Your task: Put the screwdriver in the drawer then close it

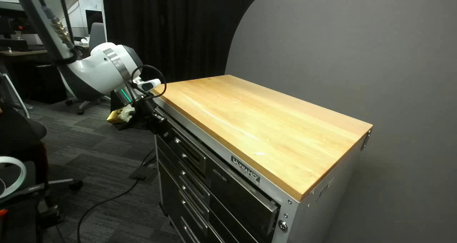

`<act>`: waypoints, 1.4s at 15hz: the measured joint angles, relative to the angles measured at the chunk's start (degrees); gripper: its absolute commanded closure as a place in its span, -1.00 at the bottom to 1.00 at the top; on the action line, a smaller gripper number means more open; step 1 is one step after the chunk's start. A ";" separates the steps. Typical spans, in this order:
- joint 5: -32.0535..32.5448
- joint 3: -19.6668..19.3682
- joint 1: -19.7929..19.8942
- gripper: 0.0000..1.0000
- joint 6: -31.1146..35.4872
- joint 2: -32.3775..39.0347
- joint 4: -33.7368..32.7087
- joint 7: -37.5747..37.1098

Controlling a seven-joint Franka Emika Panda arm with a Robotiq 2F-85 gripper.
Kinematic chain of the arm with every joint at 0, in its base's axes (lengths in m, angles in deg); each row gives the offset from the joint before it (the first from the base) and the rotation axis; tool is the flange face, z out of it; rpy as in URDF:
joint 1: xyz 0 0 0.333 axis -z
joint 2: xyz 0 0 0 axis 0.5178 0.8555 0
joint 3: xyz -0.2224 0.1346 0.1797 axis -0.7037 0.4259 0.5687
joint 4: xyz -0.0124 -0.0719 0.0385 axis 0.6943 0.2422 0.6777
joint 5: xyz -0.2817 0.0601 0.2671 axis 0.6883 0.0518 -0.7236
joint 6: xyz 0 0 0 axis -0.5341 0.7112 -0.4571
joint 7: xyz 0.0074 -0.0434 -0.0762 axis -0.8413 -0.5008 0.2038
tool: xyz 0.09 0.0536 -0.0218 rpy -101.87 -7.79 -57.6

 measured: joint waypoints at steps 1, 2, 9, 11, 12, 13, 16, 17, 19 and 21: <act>1.03 0.00 0.00 0.99 -0.30 0.67 -1.22 -0.26; 2.11 0.00 0.00 0.48 -0.54 0.95 -2.11 -0.66; -9.32 4.63 4.93 -0.41 -0.87 -7.63 5.53 5.15; -19.22 8.94 8.90 -0.72 -1.08 -13.05 9.35 13.94; -24.06 11.85 11.46 -0.88 -1.36 -15.43 10.69 18.31; -29.03 14.84 14.05 -0.98 -1.62 -17.75 11.62 22.76; -43.27 21.46 19.15 -1.00 -4.47 -23.83 11.65 34.96; -47.92 22.34 19.47 -1.00 -6.79 -26.01 10.88 38.40; -55.21 20.05 16.70 -1.00 -12.31 -30.49 8.38 43.15; -55.98 17.47 13.97 -1.00 -13.66 -32.39 7.87 43.78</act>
